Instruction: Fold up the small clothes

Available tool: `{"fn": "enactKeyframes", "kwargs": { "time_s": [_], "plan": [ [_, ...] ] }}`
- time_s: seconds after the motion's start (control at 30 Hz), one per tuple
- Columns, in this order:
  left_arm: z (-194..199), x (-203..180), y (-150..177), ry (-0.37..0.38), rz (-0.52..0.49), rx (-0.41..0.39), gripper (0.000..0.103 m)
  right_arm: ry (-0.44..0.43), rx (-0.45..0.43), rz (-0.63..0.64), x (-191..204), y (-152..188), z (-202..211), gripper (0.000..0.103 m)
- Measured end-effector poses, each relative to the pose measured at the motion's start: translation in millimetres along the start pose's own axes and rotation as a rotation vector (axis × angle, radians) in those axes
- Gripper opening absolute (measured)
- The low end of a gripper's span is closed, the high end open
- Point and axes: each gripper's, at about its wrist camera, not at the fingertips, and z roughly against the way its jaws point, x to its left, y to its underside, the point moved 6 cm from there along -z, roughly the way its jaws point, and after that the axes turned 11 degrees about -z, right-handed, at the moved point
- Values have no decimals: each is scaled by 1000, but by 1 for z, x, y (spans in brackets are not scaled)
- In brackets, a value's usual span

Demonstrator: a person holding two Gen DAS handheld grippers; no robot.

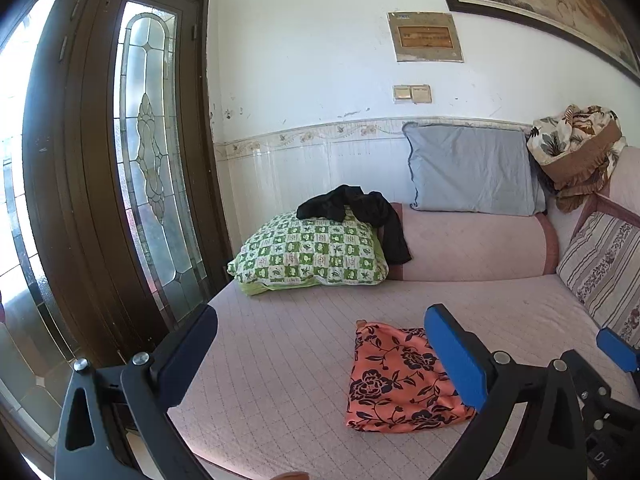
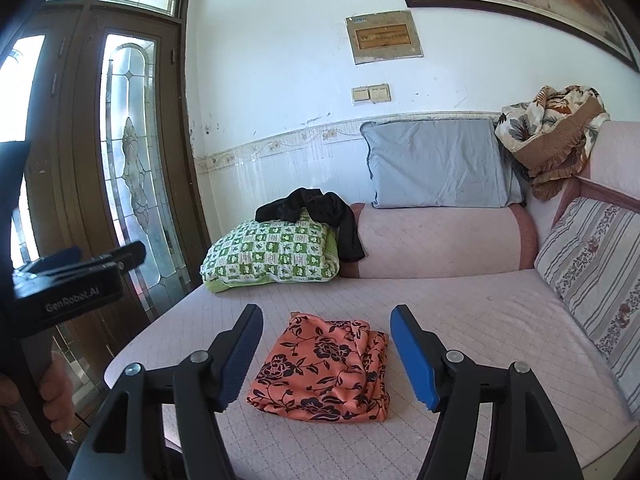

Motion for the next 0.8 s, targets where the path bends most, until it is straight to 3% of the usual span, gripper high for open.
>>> {"fn": "enactKeyframes", "kwargs": {
  "time_s": [0.27,0.8],
  "plan": [
    [8,4,-2,-23,1,-15,103,35,51,23,4,17,-16,70],
    [33,21,-16,-43,22,-76,103,24,41,42,19,10,-10,70]
  ]
}}
